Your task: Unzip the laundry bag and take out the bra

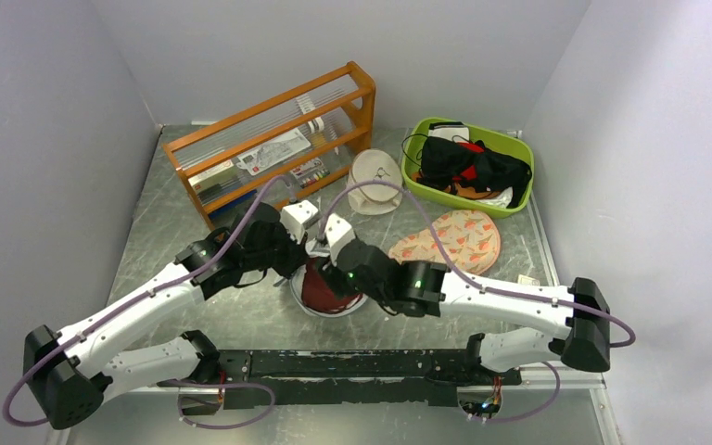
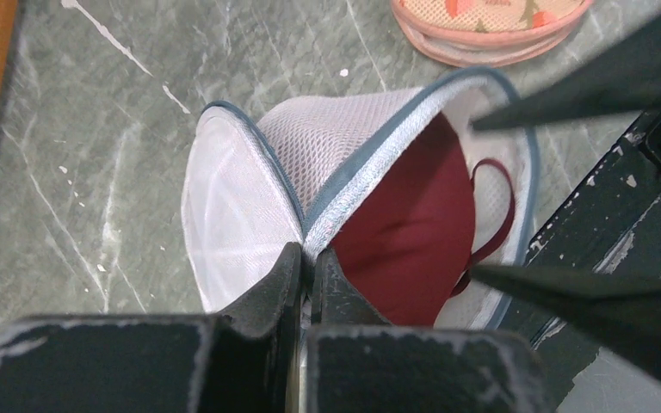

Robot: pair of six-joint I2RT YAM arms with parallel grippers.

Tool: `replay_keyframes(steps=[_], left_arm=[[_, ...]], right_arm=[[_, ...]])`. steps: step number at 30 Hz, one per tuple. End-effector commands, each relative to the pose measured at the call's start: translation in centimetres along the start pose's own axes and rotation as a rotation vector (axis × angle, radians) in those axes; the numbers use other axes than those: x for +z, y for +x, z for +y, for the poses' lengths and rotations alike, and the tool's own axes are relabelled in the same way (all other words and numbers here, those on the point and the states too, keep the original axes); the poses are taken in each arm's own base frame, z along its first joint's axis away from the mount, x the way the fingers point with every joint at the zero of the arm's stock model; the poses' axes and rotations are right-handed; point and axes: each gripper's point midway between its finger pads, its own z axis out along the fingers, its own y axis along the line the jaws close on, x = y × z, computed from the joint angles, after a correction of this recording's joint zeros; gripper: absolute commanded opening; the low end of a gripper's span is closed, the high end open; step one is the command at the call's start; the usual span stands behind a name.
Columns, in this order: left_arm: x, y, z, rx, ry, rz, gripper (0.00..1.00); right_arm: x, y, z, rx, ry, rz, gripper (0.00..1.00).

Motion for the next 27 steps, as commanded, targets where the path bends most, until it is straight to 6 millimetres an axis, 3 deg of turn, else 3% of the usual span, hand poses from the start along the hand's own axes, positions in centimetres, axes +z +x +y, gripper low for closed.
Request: replay_keyframes(steps=[1, 8, 14, 23, 27], left_arm=[[-1.1, -2.5, -0.5, 0.03, 0.023, -0.124, 0.07], [-1.5, -3.0, -0.8, 0.041, 0.037, -0.151, 0.07], [-1.3, -2.8, -0.8, 0.043, 0.042, -0.14, 0.07], [-1.6, -3.1, -1.0, 0.046, 0.054, -0.16, 0.07], [-1.4, -3.0, -1.2, 0.047, 0.06, -0.155, 0.07]], right_arm=[[0.8, 1.2, 3.8, -0.075, -0.137, -0.05, 0.52], [2.4, 3.9, 6.1, -0.096, -0.212, -0.016, 0.5], [3.1, 5.1, 7.9, -0.094, -0.267, -0.03, 0.6], [4.7, 8.1, 8.9, -0.281, -0.126, 0.055, 0.72], [5.5, 7.6, 7.2, -0.27, 0.042, 0.03, 0.74]])
